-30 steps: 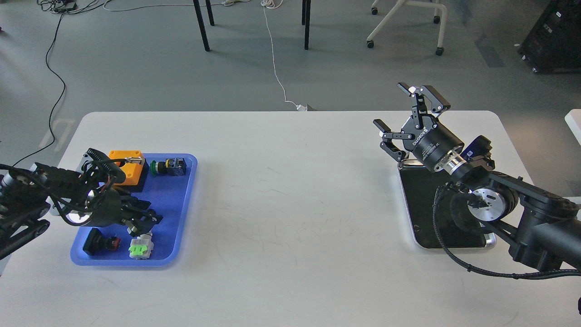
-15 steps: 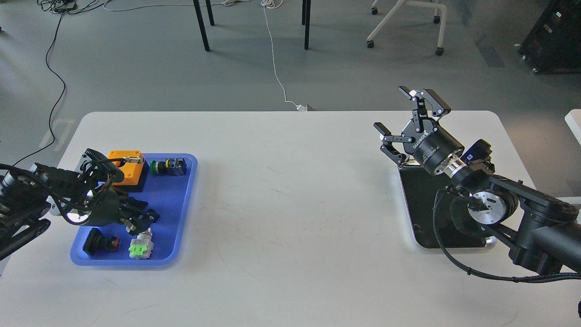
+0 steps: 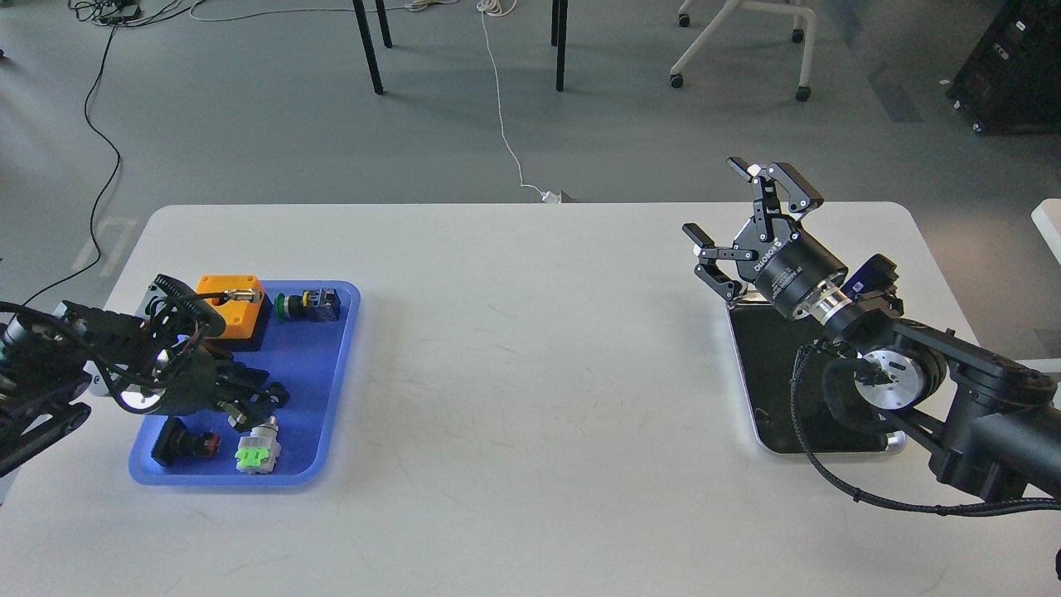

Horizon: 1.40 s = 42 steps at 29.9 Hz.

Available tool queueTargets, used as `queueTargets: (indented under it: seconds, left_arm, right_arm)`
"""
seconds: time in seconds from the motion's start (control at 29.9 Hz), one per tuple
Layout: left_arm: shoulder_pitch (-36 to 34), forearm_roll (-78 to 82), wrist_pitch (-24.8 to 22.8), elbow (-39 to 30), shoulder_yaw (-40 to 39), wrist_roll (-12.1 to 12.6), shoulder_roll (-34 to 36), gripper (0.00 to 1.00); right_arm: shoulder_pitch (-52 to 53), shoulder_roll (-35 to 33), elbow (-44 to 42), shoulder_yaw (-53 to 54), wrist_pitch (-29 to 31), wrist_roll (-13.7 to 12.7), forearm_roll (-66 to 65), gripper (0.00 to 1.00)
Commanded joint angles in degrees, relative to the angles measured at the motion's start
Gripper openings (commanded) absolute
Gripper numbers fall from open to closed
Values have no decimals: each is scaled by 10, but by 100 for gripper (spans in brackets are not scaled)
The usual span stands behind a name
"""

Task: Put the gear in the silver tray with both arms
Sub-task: 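Grasp another black gear in the blue tray with the left gripper, then lift the gear and carry it toward the table center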

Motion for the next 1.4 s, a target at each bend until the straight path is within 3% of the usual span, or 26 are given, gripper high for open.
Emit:
queueTargets:
  seconds: [0.0,0.17,0.57,0.9,1.07,1.37]
  left_arm:
    - [0,0,0,1,0,0,0,18]
    - [-1,0,0,0,0,0,0,9]
    - [-24,0,-2,-13,-1,0,0,9]
    - [-105,0,-33,-106,-1,0,-3,10]
    - [-143,0,-33,-155,-1,0,-79,10]
    - [-196,0,-33,-127,53,0,-241,10]
  right_arm:
    - [-1,0,0,0,0,0,0,96]
    - [-1,0,-1,0,0,0,0,96]
    - [-1,0,0,1,0,0,0,96]
    - [0,0,-1,0,0,0,0,96]
    - [1,0,-4,0,-1,0,0,96]
    - [57,1,-6,-6,-2,0,1,96]
